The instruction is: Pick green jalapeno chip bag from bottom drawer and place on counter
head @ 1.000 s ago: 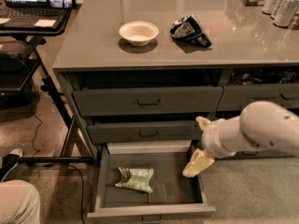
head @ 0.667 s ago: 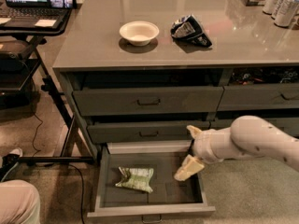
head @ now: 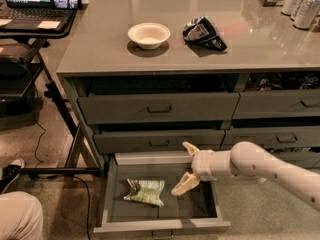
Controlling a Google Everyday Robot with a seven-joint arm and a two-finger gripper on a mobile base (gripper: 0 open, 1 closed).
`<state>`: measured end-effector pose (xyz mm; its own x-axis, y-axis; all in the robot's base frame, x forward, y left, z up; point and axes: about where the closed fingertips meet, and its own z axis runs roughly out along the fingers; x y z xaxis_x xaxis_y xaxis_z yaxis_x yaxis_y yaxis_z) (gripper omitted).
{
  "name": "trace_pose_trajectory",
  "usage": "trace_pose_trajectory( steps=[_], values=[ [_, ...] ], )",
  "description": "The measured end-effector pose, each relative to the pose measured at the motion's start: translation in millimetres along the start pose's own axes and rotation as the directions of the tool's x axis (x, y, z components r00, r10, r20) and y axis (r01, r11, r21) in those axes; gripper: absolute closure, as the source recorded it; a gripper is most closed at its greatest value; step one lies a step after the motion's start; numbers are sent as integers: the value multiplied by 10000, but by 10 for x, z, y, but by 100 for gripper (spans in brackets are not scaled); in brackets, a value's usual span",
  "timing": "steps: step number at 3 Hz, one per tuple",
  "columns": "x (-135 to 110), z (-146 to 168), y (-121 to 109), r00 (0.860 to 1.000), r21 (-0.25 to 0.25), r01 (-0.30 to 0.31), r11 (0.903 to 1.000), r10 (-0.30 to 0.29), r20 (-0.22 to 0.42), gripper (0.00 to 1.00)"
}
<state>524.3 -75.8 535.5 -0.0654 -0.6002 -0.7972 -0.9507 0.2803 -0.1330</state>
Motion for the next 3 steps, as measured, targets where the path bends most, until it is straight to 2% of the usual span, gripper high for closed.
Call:
trace_pose_trajectory(
  steps=[1, 2, 3],
  values=[
    [235, 246, 180, 9987, -402, -430, 9983, 441, 246, 0],
    [236, 248, 180, 9987, -403, -431, 9983, 441, 245, 0],
    [424, 545, 202, 9982, -615, -595, 9963, 598, 29, 0]
  ],
)
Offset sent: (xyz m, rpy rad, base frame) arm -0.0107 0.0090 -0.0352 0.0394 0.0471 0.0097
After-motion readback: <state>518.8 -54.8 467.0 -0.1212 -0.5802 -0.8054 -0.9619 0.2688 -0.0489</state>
